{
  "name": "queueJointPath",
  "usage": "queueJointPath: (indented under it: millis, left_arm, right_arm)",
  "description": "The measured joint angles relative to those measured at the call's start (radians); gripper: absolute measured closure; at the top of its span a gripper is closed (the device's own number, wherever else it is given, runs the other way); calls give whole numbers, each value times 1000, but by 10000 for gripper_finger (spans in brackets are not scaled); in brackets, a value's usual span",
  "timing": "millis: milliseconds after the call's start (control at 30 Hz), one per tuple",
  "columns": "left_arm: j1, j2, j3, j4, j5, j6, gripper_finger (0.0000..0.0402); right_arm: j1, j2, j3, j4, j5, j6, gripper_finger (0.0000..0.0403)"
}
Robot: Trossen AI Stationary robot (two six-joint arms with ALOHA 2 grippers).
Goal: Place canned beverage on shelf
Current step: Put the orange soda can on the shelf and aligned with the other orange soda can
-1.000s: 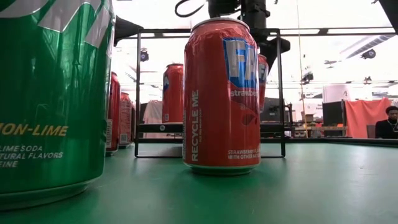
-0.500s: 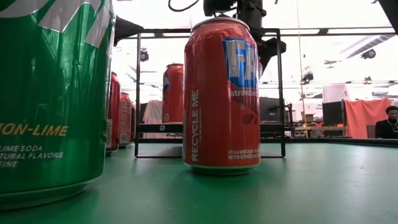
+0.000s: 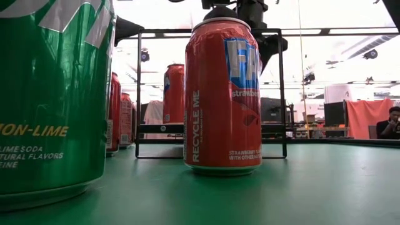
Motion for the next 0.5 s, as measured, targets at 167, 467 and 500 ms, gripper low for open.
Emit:
queueJointPath:
  millis: [167, 467, 500]
  left_arm:
    - [0, 0, 0, 0, 1, -1, 402]
    - [-54, 10, 1, 123, 154, -83, 402]
    - [-66, 13, 2, 137, 154, -89, 402]
  right_arm:
    - [8, 34, -1, 4, 0, -1, 108]
    - [7, 46, -1, 8, 19, -19, 108]
    - [7, 46, -1, 8, 25, -21, 108]
